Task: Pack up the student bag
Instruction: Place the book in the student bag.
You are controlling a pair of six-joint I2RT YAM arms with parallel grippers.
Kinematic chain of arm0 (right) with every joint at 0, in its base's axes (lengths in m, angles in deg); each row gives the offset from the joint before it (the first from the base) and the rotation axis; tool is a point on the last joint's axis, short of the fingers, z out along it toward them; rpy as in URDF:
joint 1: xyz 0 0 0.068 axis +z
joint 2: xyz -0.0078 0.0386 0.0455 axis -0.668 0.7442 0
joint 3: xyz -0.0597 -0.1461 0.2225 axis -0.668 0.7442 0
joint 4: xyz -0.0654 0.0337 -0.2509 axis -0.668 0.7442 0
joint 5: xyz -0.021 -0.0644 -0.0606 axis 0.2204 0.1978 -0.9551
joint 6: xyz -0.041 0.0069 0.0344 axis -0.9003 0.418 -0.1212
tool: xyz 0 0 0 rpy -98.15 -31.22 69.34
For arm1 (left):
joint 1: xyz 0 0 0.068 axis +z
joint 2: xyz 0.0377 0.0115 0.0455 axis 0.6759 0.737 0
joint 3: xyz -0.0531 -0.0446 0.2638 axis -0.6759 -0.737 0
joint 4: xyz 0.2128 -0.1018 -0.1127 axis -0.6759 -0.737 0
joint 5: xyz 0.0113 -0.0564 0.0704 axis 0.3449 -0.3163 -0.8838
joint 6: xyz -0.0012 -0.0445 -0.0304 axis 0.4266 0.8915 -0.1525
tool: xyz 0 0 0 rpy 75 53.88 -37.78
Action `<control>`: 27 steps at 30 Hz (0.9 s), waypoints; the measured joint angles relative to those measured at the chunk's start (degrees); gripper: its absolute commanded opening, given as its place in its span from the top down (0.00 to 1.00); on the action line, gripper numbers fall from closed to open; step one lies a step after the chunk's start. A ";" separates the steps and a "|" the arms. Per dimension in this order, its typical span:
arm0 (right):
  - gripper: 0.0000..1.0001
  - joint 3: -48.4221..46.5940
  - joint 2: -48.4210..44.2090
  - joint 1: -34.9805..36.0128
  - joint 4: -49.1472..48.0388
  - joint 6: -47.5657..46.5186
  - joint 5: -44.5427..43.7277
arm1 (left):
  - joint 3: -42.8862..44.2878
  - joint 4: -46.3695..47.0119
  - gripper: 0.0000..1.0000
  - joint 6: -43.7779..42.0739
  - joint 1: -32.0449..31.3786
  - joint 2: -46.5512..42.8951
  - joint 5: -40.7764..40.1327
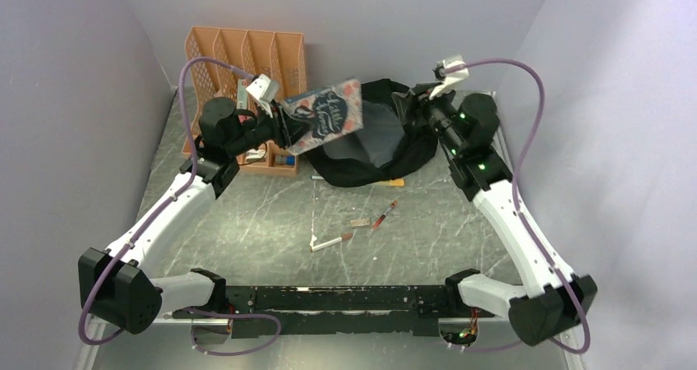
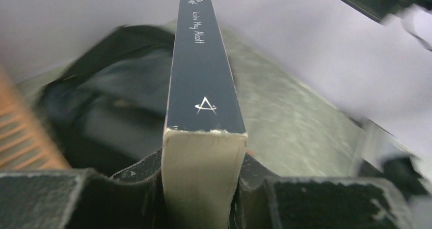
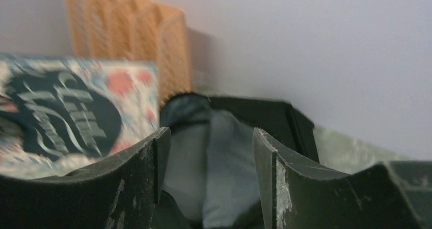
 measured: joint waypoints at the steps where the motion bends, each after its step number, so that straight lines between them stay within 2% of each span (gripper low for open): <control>1: 0.37 -0.17 1.25 0.02 1.14 -0.11 -1.62 | 0.52 -2.34 0.95 -0.63 0.15 0.00 -4.28; 6: 0.30 -1.09 10.60 0.13 6.71 -0.22 -6.03 | 1.88 -13.57 0.95 -1.81 1.99 0.00 -30.95; 11: 0.22 -5.46 21.92 2.05 11.82 -0.66 -6.71 | 1.84 -19.21 0.95 -1.84 3.43 -0.13 -45.22; 17: 0.16 -15.54 36.26 8.33 15.85 -4.33 -11.08 | 1.84 -20.11 0.95 -2.05 3.43 -1.05 -49.37; 23: 0.14 -26.64 49.33 13.00 19.74 -9.51 -19.12 | 1.84 -20.11 0.95 -2.23 3.43 -1.60 -49.51; 27: 0.14 -30.25 55.19 14.78 21.86 -13.03 -25.94 | 1.84 -20.11 0.95 -2.32 3.43 -1.73 -49.51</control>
